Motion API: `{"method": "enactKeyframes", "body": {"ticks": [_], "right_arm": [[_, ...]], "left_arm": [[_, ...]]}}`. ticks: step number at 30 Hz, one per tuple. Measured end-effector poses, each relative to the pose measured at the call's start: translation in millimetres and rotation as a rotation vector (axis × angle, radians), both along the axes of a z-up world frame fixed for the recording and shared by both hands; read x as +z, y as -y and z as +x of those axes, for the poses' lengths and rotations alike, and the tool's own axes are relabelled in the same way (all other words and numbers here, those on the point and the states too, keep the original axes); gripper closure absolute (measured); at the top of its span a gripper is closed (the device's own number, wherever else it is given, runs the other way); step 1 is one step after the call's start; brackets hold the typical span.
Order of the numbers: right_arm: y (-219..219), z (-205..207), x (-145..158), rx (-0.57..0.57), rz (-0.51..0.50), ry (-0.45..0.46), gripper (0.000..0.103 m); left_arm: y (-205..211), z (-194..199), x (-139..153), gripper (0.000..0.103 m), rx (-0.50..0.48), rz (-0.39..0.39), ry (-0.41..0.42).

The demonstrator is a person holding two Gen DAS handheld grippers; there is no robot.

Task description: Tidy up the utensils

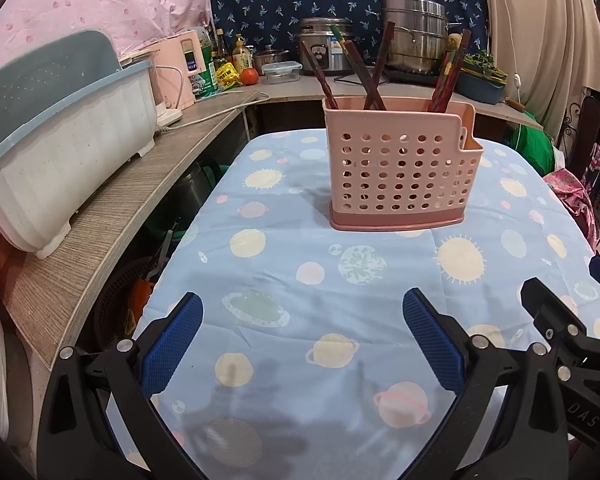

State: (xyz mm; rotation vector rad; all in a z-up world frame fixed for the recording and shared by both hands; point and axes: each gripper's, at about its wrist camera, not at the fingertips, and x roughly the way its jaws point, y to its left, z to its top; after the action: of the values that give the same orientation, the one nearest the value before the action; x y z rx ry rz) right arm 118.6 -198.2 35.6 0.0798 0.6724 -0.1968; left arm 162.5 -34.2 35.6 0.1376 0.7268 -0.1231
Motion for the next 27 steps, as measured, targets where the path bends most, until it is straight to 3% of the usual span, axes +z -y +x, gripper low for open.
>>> {"method": "enactKeyframes", "body": {"ticks": [17, 27], "right_arm": [[-0.2, 0.6, 1.0, 0.000, -0.003, 0.001, 0.006], [-0.6, 1.2, 2.3, 0.001, -0.005, 0.002, 0.006]], "left_arm": [[2.3, 0.0, 8.6, 0.007, -0.003, 0.014, 0.037], [1.2, 4.4, 6.1, 0.007, 0.005, 0.016, 0.017]]}}
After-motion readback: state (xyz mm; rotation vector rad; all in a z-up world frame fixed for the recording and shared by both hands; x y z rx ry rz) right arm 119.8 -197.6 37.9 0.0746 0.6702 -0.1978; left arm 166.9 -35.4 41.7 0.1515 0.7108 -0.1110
